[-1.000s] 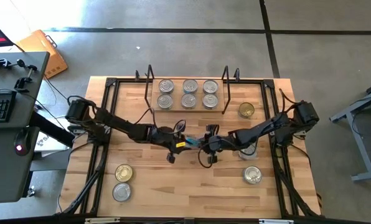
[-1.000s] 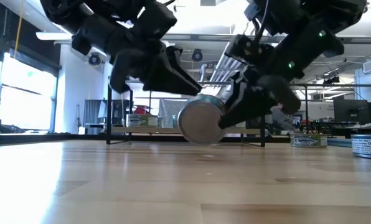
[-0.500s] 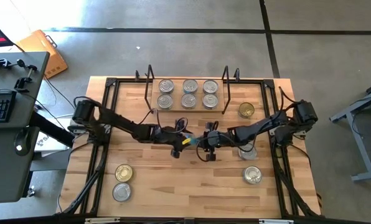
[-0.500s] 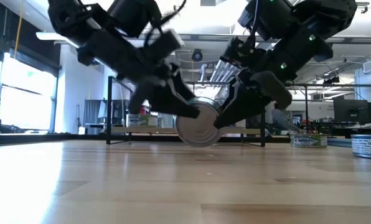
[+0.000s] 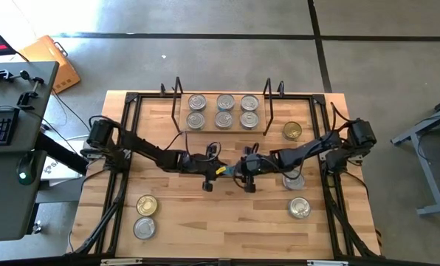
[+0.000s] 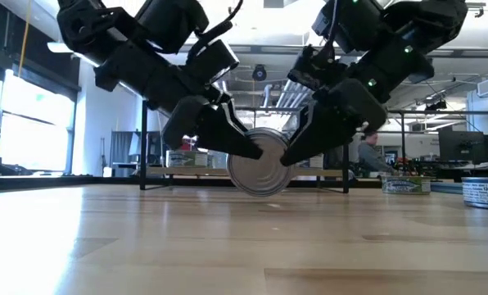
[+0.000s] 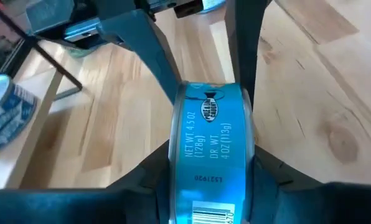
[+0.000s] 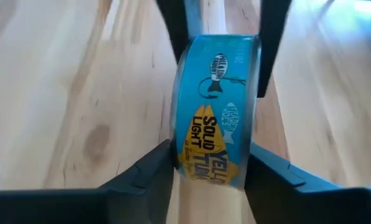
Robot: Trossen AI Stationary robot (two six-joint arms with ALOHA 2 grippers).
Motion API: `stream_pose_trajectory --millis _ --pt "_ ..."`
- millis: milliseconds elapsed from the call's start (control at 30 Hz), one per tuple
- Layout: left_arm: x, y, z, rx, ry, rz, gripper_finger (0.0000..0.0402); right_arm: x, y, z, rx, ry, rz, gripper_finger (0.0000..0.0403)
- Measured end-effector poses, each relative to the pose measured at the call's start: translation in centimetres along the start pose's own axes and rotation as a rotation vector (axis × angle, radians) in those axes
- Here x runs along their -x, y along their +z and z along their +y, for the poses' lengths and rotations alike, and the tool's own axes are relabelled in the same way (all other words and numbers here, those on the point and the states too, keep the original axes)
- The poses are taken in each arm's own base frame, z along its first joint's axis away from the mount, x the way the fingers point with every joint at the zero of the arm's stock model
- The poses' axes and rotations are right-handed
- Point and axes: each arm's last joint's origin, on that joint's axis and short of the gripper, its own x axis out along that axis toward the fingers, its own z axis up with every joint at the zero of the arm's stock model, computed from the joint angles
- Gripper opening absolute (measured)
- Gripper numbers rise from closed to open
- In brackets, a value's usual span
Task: Stack canned seafood by type on shelf
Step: Stack the light blue tuna can on top of the light blue tuna can on the shelf
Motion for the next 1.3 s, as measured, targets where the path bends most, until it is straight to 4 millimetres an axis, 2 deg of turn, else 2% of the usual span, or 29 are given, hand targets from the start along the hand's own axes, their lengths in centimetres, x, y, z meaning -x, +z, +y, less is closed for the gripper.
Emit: stream_pose_trajectory --millis 167,433,600,767,967,1167,1300 --pt "0.7 -1.4 -0.5 0.035 0.034 -0.056 0.0121 0.0 0.5 -0.3 -0.054 0.008 -0.048 0.02" --pt "3.1 -3.6 -0.5 0.15 0.09 -0.299 0.0121 -0.7 1.3 0.5 0.079 -0.127 -0.183 0.0205" --pt "4.5 -4.0 -0.4 0.174 0.086 -0.433 0.0121 -0.6 2.0 0.9 0.121 -0.205 -0.259 0.0205" --pt "4.6 -4.1 -0.5 0.169 0.059 -0.447 0.0121 -0.2 2.8 1.6 0.168 -0.192 -0.345 0.0186" --pt "4.6 -4.1 -0.5 0.162 0.062 -0.442 0.0124 -0.2 2.7 2.1 0.157 -0.184 -0.343 0.0131" --pt "4.5 -4.4 -0.8 0.19 0.089 -0.368 0.0222 0.6 2.6 1.6 0.184 -0.226 -0.215 0.0126" --pt "4.7 -4.9 -0.9 0.208 0.207 -0.26 0.0248 2.7 4.3 0.7 0.178 -0.337 -0.084 0.0126"
